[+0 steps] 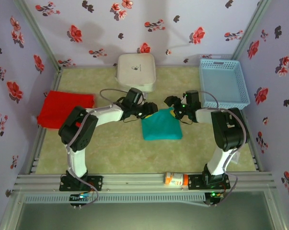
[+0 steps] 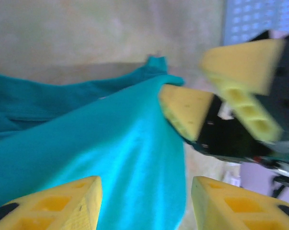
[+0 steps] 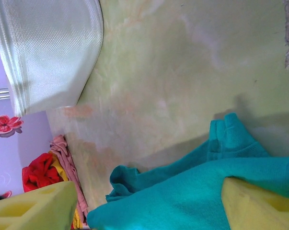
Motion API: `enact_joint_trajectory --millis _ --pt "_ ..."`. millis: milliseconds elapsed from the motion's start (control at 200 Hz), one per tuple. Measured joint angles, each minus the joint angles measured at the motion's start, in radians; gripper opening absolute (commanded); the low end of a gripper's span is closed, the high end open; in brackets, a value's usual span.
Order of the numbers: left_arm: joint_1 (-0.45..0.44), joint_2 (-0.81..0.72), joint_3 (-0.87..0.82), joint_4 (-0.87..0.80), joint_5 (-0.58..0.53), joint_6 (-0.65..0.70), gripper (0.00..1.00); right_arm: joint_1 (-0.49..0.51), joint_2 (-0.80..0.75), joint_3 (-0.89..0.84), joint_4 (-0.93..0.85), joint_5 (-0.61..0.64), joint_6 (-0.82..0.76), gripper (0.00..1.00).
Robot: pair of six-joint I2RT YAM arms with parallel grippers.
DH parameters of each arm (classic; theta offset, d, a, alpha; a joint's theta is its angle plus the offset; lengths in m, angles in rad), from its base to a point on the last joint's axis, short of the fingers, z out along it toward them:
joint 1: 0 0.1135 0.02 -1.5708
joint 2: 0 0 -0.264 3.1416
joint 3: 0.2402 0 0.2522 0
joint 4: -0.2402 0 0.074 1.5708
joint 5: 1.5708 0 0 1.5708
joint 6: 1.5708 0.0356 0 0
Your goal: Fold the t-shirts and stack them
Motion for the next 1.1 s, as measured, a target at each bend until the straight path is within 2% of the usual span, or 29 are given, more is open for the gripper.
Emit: enact_joint_trajectory --millis 150,345,550,680,850,965,1100 --pt "0.053 0.061 -0.018 0.028 0.003 -0.015 0.51 0.000 0.002 0.000 0.000 0.000 -0.002 0.79" --pt "0.103 0.067 -0.025 0.047 0.008 -0.032 0.51 0.004 0.002 0.000 -0.003 0.000 -0.027 0.78" --pt "0.100 -0.032 -0.109 0.021 0.005 -0.056 0.51 0.005 0.000 0.010 -0.036 -0.003 -0.054 0.78" --pt "0.048 -0.165 -0.131 -0.026 -0.014 -0.064 0.52 0.014 -0.044 0.017 -0.119 0.002 -0.074 0.79" --pt "-0.084 -0.293 -0.154 -0.003 -0.031 -0.074 0.52 0.035 -0.145 0.029 -0.215 0.012 -0.092 0.79" --pt "-0.153 -0.296 -0.234 0.030 -0.054 -0.089 0.52 0.048 -0.194 0.030 -0.243 0.016 -0.090 0.79" --pt "-0.166 -0.240 -0.352 0.082 -0.080 -0.117 0.52 0.066 -0.212 0.023 -0.247 0.020 -0.086 0.79"
